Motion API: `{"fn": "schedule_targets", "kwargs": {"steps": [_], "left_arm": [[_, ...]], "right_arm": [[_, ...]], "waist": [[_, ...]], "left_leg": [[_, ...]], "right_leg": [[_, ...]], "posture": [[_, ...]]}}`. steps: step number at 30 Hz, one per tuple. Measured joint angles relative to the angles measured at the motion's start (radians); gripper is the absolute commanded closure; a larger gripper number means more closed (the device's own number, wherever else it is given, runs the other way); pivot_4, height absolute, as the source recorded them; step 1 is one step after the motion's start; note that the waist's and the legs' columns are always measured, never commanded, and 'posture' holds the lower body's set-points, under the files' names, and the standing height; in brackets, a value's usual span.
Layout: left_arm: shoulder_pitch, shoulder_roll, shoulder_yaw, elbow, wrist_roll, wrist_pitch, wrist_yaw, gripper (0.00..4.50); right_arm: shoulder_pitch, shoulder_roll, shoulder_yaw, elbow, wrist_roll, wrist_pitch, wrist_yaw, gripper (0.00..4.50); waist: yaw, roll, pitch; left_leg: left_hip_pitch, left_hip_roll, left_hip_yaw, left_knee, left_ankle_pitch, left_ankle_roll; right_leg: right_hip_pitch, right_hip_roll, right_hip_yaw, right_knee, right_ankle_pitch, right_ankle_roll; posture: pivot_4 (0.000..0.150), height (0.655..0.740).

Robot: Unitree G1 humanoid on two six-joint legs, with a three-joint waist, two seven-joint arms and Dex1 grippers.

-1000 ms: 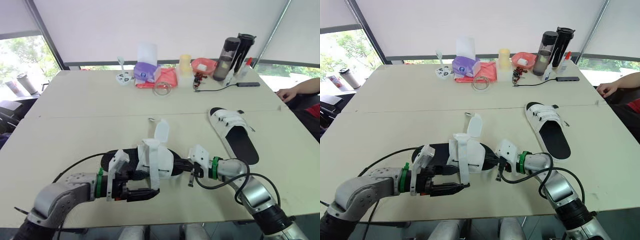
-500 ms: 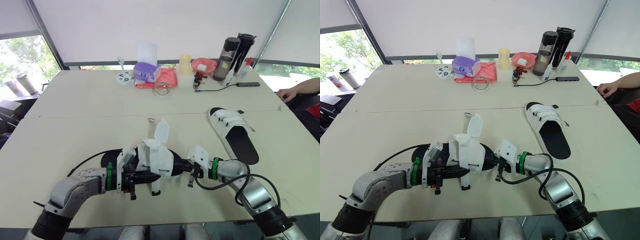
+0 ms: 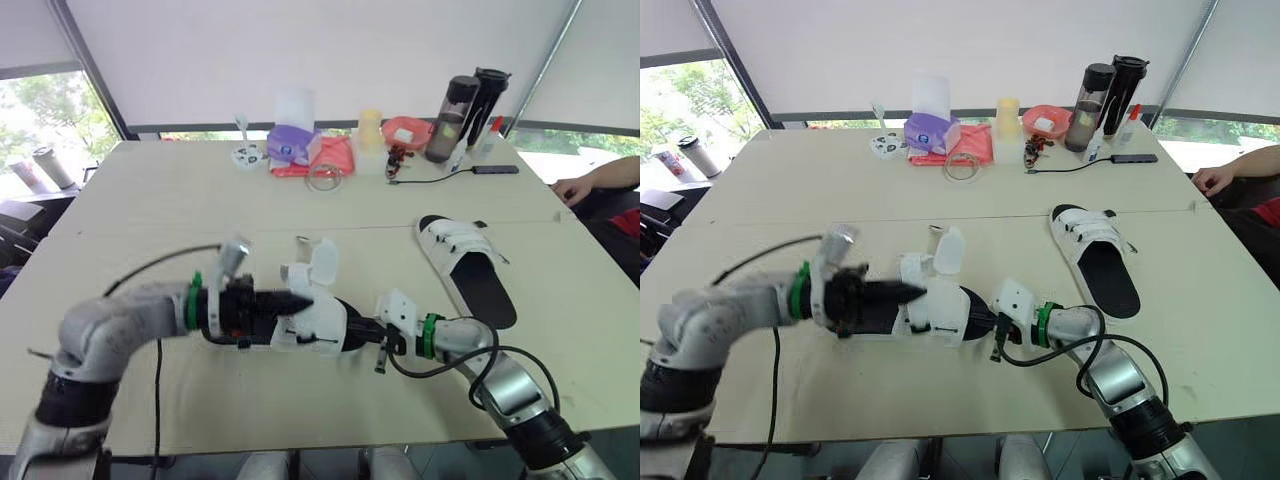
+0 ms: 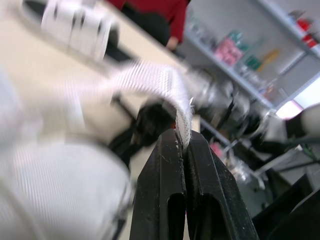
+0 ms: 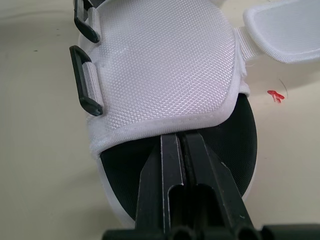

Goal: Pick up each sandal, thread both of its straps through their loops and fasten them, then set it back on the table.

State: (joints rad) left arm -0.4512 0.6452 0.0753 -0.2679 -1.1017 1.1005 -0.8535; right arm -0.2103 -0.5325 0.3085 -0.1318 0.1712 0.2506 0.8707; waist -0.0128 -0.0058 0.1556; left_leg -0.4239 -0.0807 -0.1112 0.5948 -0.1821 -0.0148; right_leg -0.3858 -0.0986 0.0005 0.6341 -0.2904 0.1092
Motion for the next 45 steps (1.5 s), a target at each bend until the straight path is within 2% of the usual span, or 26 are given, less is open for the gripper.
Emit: {"fn": "schedule_targets", "kwargs": {"steps": [8,22,29,45], "left_arm": [[-0.061,0.011,-0.118,0.275,0.125,-0.017,-0.192,4.48],[-0.176,-0.002,-0.166,0.523,0.317,-0.112,-0.388,4.48],[-0.208,-0.011,-0.220,0.562,0.388,-0.146,-0.491,4.48],[-0.230,-0.054,-0.259,0.578,0.476,-0.177,-0.576,4.48]], "right_arm": [[-0.015,0.005,0.004,0.016,0.000,0.000,0.003,4.50],[-0.004,0.005,0.005,0.007,-0.001,0.000,-0.010,4.50],[-0.001,0.005,0.005,0.004,-0.001,0.000,-0.012,4.50],[0.011,0.004,0.005,-0.013,-0.001,0.004,-0.031,4.50]], "waist": [[0.000,-0.001,0.000],[0.000,-0.001,0.000],[0.000,-0.001,0.000],[0.001,-0.001,0.000]], "left_leg": [[0.001,0.002,0.000,0.000,0.000,0.000],[0.000,0.003,0.000,0.000,0.000,0.000],[0.000,0.003,0.000,-0.001,0.000,-0.001],[0.000,0.003,0.000,-0.001,0.000,0.000]], "right_leg": [[0.000,0.002,0.000,0.000,0.001,-0.001],[-0.001,0.001,0.001,0.000,0.001,-0.002],[-0.001,0.001,0.001,0.000,0.001,-0.002],[-0.001,0.001,0.001,0.000,0.001,-0.001]], "posture": [[0.150,0.7400],[0.150,0.7400],[0.150,0.7400],[0.150,0.7400]]}}
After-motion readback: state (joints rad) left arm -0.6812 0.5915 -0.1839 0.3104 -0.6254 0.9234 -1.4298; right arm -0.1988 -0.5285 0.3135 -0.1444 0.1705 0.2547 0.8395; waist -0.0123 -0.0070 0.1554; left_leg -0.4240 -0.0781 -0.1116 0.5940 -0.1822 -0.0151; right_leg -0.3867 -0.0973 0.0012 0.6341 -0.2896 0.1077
